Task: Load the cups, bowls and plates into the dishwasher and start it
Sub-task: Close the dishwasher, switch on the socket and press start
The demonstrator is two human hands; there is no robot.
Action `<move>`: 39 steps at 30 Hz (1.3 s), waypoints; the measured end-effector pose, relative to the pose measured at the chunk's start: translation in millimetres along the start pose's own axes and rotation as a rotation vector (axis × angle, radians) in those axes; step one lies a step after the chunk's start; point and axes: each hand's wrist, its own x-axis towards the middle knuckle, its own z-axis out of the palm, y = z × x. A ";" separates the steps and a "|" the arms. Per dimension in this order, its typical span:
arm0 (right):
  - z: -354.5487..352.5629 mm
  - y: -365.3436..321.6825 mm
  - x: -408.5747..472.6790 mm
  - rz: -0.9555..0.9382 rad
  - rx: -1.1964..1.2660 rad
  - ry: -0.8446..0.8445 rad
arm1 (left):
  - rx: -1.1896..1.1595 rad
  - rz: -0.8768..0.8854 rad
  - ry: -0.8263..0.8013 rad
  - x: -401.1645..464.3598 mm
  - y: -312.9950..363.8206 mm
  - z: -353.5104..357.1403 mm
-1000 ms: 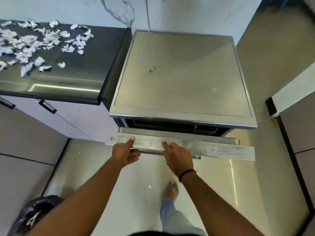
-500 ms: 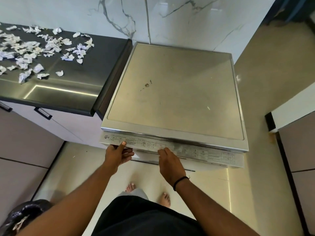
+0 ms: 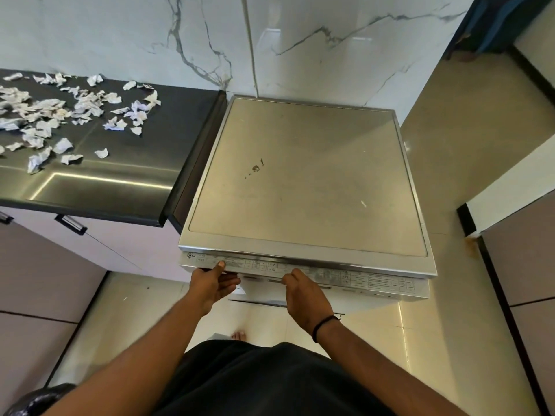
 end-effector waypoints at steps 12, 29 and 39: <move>-1.4 -2.9 6.7 0.025 -0.015 0.046 | -0.060 -0.071 -0.032 2.3 8.1 8.4; -4.5 -2.9 16.3 0.028 -0.010 0.077 | -0.034 -0.086 0.031 15.3 26.0 12.0; -0.5 -2.0 13.2 0.017 -0.037 0.023 | 0.016 -0.018 0.081 7.4 32.3 22.4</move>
